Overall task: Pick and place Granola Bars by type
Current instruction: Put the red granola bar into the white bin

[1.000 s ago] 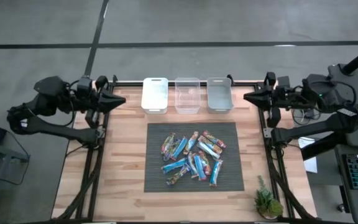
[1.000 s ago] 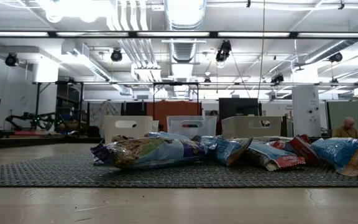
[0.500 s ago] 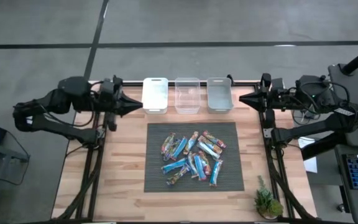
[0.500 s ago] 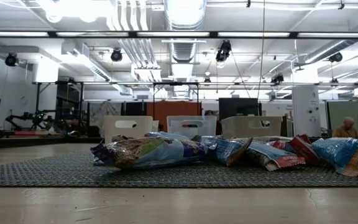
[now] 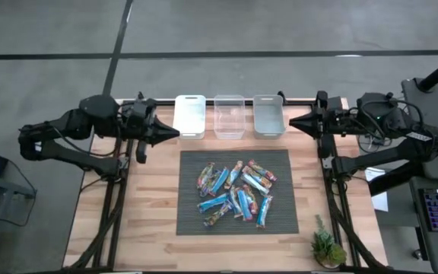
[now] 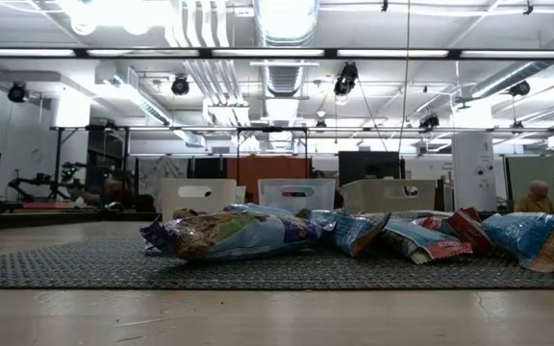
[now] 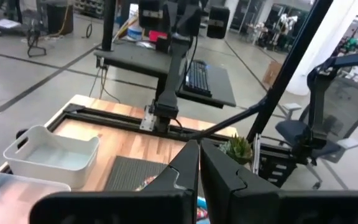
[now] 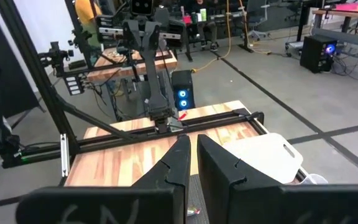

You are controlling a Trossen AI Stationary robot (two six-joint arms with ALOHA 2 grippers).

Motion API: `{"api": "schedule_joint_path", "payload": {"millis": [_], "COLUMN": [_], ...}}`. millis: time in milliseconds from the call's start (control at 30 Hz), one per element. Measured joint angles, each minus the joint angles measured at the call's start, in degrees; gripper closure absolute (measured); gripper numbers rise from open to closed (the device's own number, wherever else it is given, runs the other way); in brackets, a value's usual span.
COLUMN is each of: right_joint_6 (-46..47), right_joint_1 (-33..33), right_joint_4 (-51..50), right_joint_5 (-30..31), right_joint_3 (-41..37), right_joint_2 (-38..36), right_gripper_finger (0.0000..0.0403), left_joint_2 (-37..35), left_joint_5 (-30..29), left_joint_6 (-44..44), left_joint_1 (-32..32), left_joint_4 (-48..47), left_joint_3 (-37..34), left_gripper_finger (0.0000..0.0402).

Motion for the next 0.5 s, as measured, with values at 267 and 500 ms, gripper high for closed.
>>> {"api": "schedule_joint_path", "payload": {"millis": [267, 500], "right_joint_6": [0.27, 3.11], "right_joint_1": [0.0, 0.0], "right_joint_4": [-0.18, -5.21], "right_joint_5": [-0.33, -0.36], "right_joint_3": [0.0, 0.0], "right_joint_2": [1.24, 2.41], "right_gripper_finger": [0.038, 0.038], "left_joint_2": [0.18, 0.24], "left_joint_5": [0.0, 0.0], "left_joint_6": [0.01, -2.41], "left_joint_1": [0.0, 0.0], "left_joint_4": [-2.1, -8.83], "left_joint_3": [0.0, 0.0], "left_gripper_finger": [0.0402, 0.0402]}}
